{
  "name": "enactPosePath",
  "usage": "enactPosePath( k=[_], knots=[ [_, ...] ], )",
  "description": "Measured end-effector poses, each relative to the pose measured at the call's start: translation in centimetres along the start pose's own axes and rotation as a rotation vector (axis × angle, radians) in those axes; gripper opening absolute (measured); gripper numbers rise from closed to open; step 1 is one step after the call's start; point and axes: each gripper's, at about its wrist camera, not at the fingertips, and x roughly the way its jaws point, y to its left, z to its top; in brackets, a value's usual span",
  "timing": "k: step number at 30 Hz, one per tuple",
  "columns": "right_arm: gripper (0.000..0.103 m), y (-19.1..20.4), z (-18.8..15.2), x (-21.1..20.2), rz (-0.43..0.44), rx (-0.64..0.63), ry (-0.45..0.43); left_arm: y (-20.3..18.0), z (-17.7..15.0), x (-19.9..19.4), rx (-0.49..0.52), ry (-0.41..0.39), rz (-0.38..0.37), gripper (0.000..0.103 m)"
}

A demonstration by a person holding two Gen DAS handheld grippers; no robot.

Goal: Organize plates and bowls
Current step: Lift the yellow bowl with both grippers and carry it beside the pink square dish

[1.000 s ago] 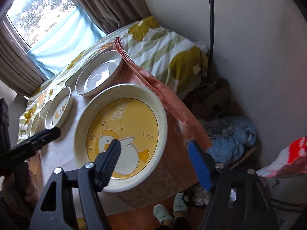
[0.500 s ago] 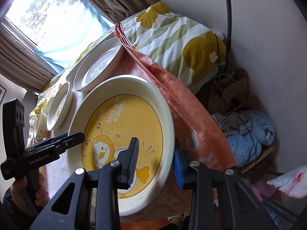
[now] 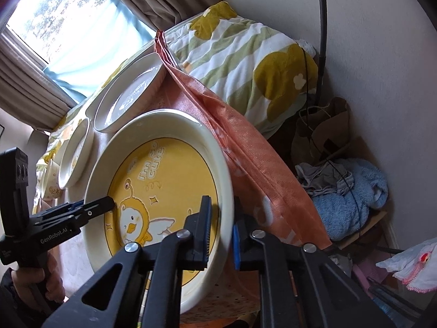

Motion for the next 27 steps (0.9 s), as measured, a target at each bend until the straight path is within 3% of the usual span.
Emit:
enactPosePath(
  k=[7, 15, 27],
  knots=[
    [0.012, 0.3, 0.4, -0.5, -0.018, -0.011, -0.006, -0.1, -0.6, -1.5, 0.011, -0.027, -0.015, 0.022],
    [0.012, 2.3, 0.6, -0.8, -0.007, -0.077, -0.019, 2.6, -1.0, -3.8, -0.059, -0.080, -0.026, 0.022],
    [0.012, 12.1, 0.7, -0.6, 0.131, -0.294, -0.006, 11.5, -5.9, -11.1, -0.283, -0.174, 0.041, 0.022]
  ],
)
